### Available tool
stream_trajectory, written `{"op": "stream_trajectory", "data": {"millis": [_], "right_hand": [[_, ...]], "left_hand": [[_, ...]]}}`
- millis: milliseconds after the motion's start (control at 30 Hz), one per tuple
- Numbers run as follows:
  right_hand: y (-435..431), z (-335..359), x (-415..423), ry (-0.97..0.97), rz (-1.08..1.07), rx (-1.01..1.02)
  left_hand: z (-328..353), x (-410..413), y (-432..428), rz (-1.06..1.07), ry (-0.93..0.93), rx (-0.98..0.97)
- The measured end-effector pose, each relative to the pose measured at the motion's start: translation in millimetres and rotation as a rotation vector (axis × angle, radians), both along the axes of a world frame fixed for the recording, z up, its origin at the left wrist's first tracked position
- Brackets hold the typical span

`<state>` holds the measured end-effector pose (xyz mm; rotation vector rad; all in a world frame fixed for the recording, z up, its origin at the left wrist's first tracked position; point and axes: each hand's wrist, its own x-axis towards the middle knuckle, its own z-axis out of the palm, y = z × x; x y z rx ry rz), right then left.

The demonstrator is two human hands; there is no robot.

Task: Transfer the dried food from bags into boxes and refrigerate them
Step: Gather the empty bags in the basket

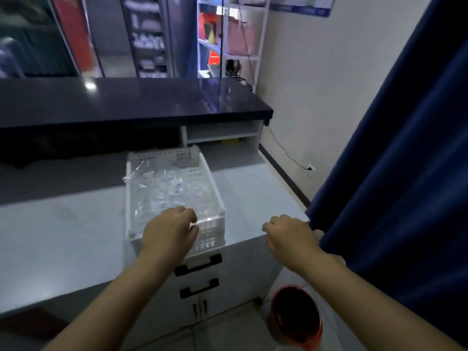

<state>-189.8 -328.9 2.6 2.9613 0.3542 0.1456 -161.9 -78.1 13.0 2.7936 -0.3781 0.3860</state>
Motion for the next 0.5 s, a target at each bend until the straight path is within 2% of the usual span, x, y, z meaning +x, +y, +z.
{"op": "stream_trajectory", "data": {"millis": [133, 267, 500], "right_hand": [[38.9, -0.6, 36.7, -0.005, 0.074, 0.066], [64.1, -4.9, 78.2, -0.057, 0.154, 0.042], [100.5, -11.7, 162.4, -0.041, 0.335, 0.153]], "left_hand": [[-5.9, 16.6, 43.8, 0.111, 0.021, -0.026], [-15.8, 32.5, 68.9, 0.214, 0.058, -0.052], [-29.0, 75.1, 91.0, 0.365, 0.098, 0.022]]}}
